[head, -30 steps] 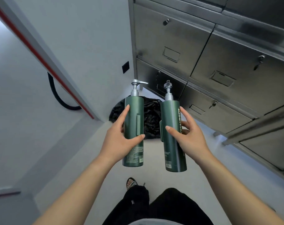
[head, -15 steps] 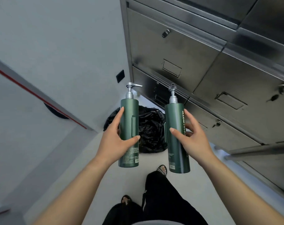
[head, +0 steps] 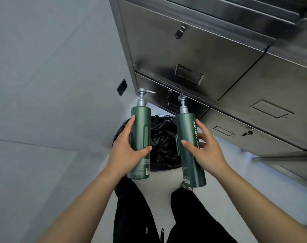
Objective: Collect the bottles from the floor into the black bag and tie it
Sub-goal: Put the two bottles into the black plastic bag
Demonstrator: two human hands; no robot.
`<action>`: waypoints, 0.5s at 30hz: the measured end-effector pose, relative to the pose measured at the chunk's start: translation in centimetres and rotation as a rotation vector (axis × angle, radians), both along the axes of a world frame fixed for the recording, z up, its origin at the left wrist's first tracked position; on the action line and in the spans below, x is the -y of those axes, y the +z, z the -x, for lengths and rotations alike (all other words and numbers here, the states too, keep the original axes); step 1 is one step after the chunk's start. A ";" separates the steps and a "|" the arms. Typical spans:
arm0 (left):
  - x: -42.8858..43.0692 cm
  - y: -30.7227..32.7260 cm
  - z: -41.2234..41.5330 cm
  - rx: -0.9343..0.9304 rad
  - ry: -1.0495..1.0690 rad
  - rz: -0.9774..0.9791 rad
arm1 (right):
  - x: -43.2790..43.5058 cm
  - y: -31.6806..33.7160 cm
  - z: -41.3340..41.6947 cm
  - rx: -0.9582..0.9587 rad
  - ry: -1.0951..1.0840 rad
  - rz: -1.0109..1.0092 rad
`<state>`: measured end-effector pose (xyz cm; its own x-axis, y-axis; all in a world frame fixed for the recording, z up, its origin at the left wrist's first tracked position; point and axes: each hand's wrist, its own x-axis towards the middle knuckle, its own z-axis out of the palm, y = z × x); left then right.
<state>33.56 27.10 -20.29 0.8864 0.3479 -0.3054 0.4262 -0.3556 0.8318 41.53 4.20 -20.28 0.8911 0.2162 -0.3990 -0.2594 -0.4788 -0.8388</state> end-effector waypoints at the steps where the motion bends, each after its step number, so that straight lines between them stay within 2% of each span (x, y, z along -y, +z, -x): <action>1: -1.1 -0.5 -0.7 -0.001 -0.042 -0.003 | -0.9 -0.4 0.1 -0.001 -0.035 0.008; 9: -10.4 -5.6 -5.5 -0.086 -0.408 0.012 | -9.1 -5.4 2.4 -0.009 -0.361 0.052; 15: -12.8 -12.1 -7.8 -0.152 -0.548 0.001 | -12.0 -12.7 3.1 -0.054 -0.504 0.074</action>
